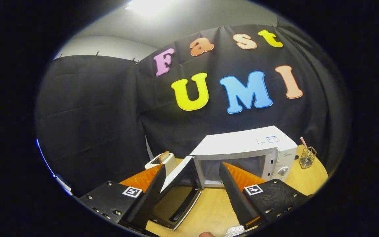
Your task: Open the microwave, put the food inside, and close the microwave door.
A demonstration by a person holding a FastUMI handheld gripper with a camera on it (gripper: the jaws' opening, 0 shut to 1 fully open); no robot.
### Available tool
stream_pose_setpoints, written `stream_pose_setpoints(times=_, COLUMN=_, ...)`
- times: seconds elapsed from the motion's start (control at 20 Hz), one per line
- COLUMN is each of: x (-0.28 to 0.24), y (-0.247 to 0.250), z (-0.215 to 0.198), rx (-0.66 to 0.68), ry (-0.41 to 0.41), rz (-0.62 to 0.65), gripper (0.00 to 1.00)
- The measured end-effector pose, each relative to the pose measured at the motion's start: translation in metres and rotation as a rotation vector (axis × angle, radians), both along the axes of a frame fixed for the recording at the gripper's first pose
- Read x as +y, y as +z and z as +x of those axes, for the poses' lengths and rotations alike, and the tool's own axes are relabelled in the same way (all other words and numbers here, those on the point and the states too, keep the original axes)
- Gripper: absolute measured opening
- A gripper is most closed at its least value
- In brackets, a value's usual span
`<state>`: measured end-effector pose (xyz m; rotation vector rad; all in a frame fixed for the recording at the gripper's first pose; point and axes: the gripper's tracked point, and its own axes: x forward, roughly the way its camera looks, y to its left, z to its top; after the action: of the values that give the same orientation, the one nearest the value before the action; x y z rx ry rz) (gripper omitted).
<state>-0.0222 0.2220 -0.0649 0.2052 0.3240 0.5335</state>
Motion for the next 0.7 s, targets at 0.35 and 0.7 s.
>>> stream_pose_setpoints(times=0.35, x=0.068, y=0.023, z=-0.048, rx=-0.076, ry=0.217, rz=0.019, gripper=0.97)
stream_pose_setpoints(times=0.7, x=0.135, y=0.023, z=-0.094, rx=-0.041, ry=0.418, rz=0.083, gripper=0.97)
